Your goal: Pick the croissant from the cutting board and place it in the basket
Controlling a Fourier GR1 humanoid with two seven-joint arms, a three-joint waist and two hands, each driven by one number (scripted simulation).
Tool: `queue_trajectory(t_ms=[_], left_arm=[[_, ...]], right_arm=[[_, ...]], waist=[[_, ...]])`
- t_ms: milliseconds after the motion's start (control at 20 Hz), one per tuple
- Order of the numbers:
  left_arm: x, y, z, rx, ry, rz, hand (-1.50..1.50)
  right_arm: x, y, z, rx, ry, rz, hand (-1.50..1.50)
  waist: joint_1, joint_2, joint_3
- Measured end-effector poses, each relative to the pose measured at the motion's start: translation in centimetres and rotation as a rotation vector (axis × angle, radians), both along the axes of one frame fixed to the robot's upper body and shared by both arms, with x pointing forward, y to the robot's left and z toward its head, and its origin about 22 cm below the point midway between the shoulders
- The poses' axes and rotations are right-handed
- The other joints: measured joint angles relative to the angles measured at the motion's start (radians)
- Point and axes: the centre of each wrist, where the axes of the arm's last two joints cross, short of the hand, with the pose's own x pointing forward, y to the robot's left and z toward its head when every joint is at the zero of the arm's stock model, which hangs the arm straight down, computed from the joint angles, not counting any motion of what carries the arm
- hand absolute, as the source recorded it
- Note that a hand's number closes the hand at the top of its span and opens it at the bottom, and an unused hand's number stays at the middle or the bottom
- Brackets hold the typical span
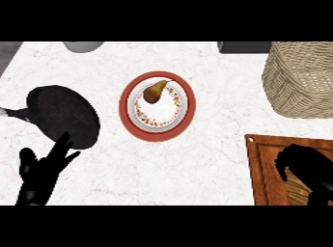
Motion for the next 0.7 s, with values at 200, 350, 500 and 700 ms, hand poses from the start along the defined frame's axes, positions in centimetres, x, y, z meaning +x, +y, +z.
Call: queue_trajectory(t_ms=[200,350,500,700], left_arm=[[0.0,0.0,0.3,0.0,0.004,0.001,0.0],[0.0,0.1,0.3,-0.001,0.006,0.003,0.0],[-0.2,0.0,0.2,-0.002,0.008,0.007,0.0],[-0.5,0.1,0.2,-0.004,0.019,0.025,0.0]], right_arm=[[0.2,5.0,-0.3,-0.012,-0.025,-0.155,1.5],[0.2,8.2,0.5,0.031,-0.083,-0.233,1.5],[0.0,10.3,1.6,0.19,-0.136,-0.311,1.5],[0.0,10.8,4.5,0.562,-0.222,-0.391,1.5]], waist=[[-0.002,-0.001,-0.005],[-0.003,0.002,0.0],[-0.007,0.003,0.005],[-0.021,0.002,0.011]])
